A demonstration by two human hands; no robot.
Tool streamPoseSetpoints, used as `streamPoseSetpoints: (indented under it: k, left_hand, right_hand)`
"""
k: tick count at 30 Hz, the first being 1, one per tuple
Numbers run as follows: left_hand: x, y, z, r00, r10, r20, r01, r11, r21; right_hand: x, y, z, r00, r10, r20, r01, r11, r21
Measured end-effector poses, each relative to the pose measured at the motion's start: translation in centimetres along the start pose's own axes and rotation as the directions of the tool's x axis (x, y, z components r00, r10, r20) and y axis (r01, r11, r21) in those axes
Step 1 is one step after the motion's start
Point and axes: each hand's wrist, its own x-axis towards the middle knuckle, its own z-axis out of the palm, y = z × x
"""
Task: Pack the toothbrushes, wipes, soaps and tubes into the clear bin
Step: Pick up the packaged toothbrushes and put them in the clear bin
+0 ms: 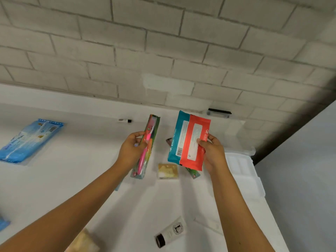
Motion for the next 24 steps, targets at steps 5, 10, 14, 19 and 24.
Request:
streamPoseSetpoints:
  k: [5, 10, 14, 19, 24]
  left_hand:
    - [-0.1, 1.1, 4.5, 1.000, 0.016, 0.005, -0.016, 1.000, 0.024]
    - [-0.2, 2.1, 8.4, 1.000, 0.012, 0.000, -0.012, 1.000, 0.007]
    - [0.1, 2.4, 10.6, 1.000, 0.001, -0.004, -0.002, 1.000, -0.006]
    - [0.8, 3.2, 13.1, 1.000, -0.003, -0.014, 0.003, 1.000, -0.021]
    - [1.5, 3.8, 14.8, 0.999, -0.009, -0.041, 0.008, 1.000, -0.026]
  right_hand:
    - [2.2, -1.9, -4.2, 0.999, -0.033, -0.042, 0.034, 0.999, 0.029]
    - [5.2, -4.5, -7.9, 0.988, -0.123, -0.094, 0.124, 0.992, 0.009]
    - [8.0, -6.8, -9.7, 0.964, -0.202, -0.175, 0.183, 0.976, -0.116]
    - [11.6, -8.4, -10.6, 0.943, -0.290, -0.162, 0.238, 0.931, -0.276]
    - [14.6, -7.1, -10.9, 0.934, -0.349, -0.080, 0.287, 0.863, -0.416]
